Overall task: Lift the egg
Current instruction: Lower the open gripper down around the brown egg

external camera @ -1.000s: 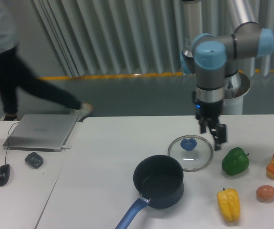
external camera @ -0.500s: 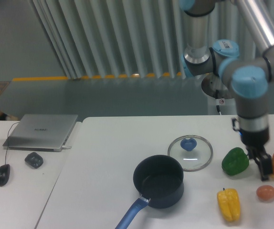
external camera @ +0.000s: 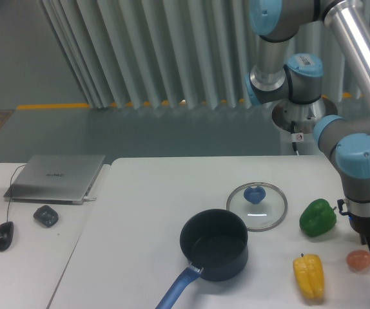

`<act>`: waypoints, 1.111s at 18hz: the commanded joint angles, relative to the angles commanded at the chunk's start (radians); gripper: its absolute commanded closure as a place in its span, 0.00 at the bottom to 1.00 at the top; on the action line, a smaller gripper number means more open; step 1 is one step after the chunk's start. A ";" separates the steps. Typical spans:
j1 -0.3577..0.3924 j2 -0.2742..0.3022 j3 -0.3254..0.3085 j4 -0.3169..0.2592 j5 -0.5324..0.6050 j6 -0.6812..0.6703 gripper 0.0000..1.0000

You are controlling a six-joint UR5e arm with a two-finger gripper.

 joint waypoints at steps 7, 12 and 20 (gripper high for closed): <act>0.003 -0.011 -0.022 0.000 -0.035 -0.041 0.00; 0.000 -0.018 -0.028 -0.002 -0.061 -0.092 0.00; -0.006 -0.025 -0.040 -0.002 -0.064 -0.110 0.00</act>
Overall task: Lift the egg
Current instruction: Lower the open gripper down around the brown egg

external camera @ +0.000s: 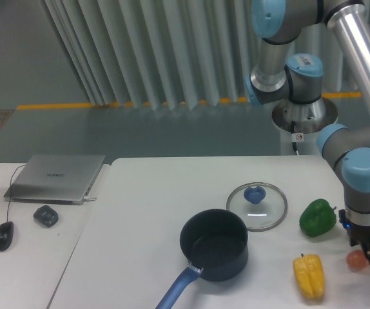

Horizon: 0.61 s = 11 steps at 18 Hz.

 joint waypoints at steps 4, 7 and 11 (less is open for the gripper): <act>-0.003 -0.002 -0.006 0.000 -0.002 -0.003 0.00; -0.008 0.000 -0.006 -0.002 -0.002 -0.005 0.22; -0.011 0.000 -0.006 -0.006 0.002 -0.017 0.30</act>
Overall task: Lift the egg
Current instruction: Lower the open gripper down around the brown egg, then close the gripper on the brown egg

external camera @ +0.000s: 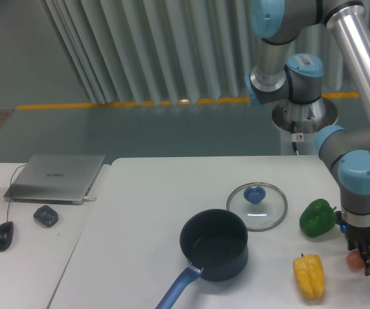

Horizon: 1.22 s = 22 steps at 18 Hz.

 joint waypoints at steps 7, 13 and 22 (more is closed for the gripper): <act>-0.009 0.000 -0.008 0.000 0.003 0.002 0.42; -0.009 0.002 -0.005 0.000 0.005 0.008 0.50; -0.006 0.011 0.037 -0.060 0.002 0.012 0.57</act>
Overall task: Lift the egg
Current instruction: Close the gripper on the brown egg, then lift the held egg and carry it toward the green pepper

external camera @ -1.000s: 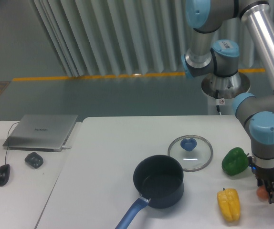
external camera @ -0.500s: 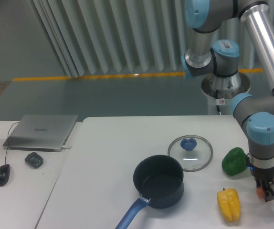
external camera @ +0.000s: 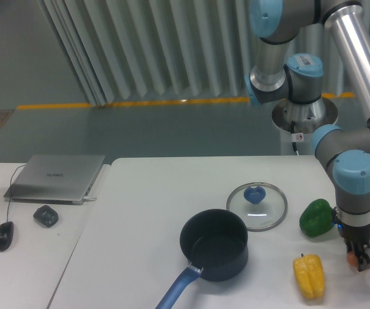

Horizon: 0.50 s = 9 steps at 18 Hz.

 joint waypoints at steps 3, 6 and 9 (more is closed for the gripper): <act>-0.005 0.020 0.035 -0.031 -0.012 0.000 0.57; -0.021 0.058 0.052 -0.083 -0.046 0.000 0.57; -0.040 0.087 0.055 -0.133 -0.055 -0.009 0.57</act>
